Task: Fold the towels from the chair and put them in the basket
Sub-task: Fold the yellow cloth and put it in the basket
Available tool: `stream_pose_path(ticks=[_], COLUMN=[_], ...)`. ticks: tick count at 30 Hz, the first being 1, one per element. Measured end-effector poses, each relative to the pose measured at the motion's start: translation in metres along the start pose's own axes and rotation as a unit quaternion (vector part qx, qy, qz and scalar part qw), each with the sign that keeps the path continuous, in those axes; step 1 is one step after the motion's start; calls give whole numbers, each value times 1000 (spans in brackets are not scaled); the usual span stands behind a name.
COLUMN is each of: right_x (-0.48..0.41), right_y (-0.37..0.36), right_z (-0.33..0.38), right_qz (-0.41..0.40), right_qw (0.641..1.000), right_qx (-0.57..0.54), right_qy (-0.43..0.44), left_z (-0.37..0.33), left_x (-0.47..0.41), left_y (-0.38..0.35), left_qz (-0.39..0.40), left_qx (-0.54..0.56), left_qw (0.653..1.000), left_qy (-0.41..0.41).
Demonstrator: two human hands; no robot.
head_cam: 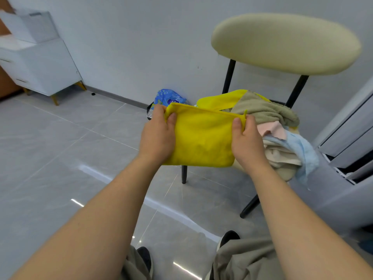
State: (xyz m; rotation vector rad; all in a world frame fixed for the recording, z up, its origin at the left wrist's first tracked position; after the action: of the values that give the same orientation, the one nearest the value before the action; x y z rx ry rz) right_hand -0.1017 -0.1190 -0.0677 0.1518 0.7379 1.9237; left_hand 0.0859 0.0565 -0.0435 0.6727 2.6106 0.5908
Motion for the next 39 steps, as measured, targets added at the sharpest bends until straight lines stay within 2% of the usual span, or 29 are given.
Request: stream_pose_path(ticks=[6, 8, 11, 12, 14, 16, 18, 20, 22, 25, 27, 32, 39], right_x=[5, 4, 1, 0, -4, -4, 2, 4, 0, -3, 1, 4, -2], right_y=[9, 9, 12, 11, 6, -10, -30, -38, -33, -12, -6, 1, -3], right_z=[5, 0, -2, -6, -18, -31, -39, -43, -43, -24, -13, -1, -9], right_qz=[-43, -47, -55, -51, -28, 36, 107, 126, 99, 31, 2, -35, 2], right_qw=[998, 998, 998, 998, 998, 990, 954, 929, 946, 994, 999, 998, 999], right_qx=[44, 48, 43, 35, 9, -87, -214, -271, -242, -59, 0, 50, 9], right_qy=[4, -4, 0, -9, -48, -108, -181, -217, -193, -85, -48, -26, -47], left_z=[3, 16, 40, 43, 43, 35, 27, 23, 16, 10, 8, 3, 23], left_x=[1, 1, 17, 20, 14, 7, 5, 3, 3, 4, 3, 0, -2], left_y=[-6, -15, -35, -37, -32, -24, -18, -15, -13, -14, -14, -8, -13], left_qz=[21, 62, 140, 141, 119, 81, 58, 45, 41, 40, 36, 26, 60], left_qx=[30, 60, 190, 204, 156, 83, 49, 29, -2, -41, -49, -30, 70], left_qw=[999, 992, 940, 932, 953, 980, 989, 994, 997, 997, 998, 999, 990], left_qy=[34, 89, 245, 263, 229, 164, 125, 97, 72, 47, 36, 22, 103])
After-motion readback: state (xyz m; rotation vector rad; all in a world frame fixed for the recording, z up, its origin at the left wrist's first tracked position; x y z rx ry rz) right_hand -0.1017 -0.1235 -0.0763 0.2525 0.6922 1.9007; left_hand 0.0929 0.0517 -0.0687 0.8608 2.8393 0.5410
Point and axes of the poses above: each hand's wrist, its own x-axis away from the middle knuckle, its own y-axis out of the back of the hand, z = x × y, the point moved 10 cm from there along -x, towards the middle knuckle, and after that the axes turned 8 degrees about x, right-handed, at the moved point
